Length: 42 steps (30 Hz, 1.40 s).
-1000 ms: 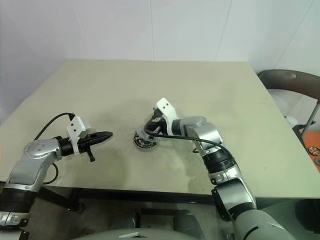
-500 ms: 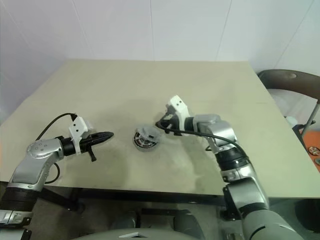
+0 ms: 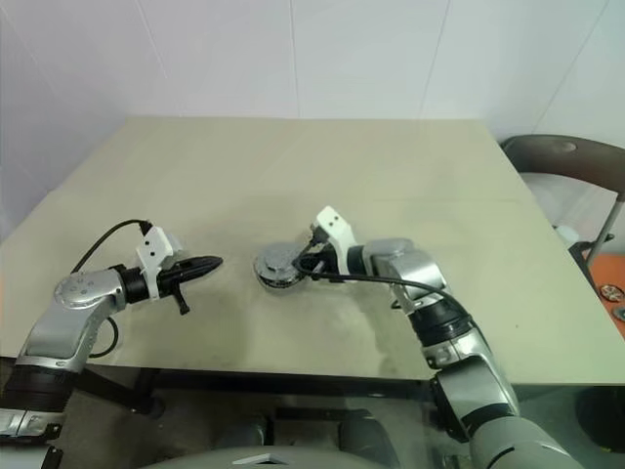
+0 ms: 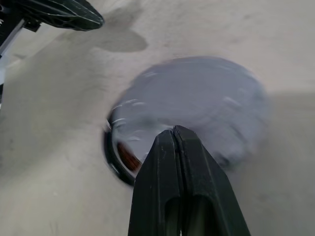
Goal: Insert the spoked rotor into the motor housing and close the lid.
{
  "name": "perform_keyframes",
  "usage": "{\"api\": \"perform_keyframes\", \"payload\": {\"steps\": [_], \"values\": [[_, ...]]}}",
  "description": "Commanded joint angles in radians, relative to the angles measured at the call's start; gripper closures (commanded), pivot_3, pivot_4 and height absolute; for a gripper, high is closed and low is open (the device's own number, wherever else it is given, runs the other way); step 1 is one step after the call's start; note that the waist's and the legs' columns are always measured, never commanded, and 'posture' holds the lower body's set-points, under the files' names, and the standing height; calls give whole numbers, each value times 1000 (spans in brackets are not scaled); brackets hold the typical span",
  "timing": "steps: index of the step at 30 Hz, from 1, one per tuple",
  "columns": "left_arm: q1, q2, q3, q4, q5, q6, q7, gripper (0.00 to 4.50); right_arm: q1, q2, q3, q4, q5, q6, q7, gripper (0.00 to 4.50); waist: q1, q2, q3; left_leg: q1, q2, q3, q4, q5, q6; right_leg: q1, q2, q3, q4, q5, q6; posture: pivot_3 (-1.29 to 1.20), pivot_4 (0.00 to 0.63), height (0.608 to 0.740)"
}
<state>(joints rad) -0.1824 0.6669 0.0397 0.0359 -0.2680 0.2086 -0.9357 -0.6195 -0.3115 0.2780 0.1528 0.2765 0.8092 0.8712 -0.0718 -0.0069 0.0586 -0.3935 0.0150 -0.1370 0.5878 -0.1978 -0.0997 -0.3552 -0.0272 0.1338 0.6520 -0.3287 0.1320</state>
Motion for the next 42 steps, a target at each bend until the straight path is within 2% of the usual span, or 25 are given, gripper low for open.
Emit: {"api": "perform_keyframes", "payload": {"steps": [1, 10, 16, 19, 24, 30, 42], "values": [[-22, 11, 9, -31, 3, -7, 3, 4500, -6, -2, -6, -23, 6, -12, 5, 4459, 0, 0, 0, 0, 0, 0, 0, 0, 0, 0, 0, 0, 0, 0, 0, 0, 0, 740], [-36, 6, -3, 8, 21, -29, -5, 4500, -27, -72, -89, -45, 81, -55, 102, 4459, 1, 0, 0, 0, 0, 0, 0, 0, 0, 0, 0, 0, 0, 0, 0, 0, 0, 740], [-44, -2, -14, 36, 28, -53, -7, 4500, -42, 9, -107, -2, 56, -69, -13, 4459, -1, 0, 0, 0, 0, 0, 0, 0, 0, 0, 0, 0, 0, 0, 0, 0, 0, 740], [-44, -3, -16, 43, 30, -60, -7, 4500, -21, 41, -71, -32, 49, -59, -33, 3878, 1, 0, 0, 0, 0, 0, 0, 0, 0, 0, 0, 0, 0, 0, 0, 0, 0, 740], [-43, -3, -14, 39, 28, -62, -7, 4500, -15, 58, -29, -20, 18, -70, -62, 2175, 2, 0, 0, 0, 0, 0, 0, 0, 0, 0, 0, 0, 0, 0, 0, 0, 0, 740], [-32, -16, 24, -23, -68, -20, -40, 4500, -20, 87, 0, 24, -40, -116, -114, 105, 1, 0, 0, 0, 0, 0, 0, 0, 0, 0, 0, 0, 0, 0, 0, 0, 0, 740], [-12, -23, 37, -41, -103, -9, -33, 4500, 6, 98, 20, 17, -63, -102, -114, 42, 0, 0, 0, 0, 0, 0, 0, 0, 0, 0, 0, 0, 0, 0, 0, 0, 0, 740]]}}
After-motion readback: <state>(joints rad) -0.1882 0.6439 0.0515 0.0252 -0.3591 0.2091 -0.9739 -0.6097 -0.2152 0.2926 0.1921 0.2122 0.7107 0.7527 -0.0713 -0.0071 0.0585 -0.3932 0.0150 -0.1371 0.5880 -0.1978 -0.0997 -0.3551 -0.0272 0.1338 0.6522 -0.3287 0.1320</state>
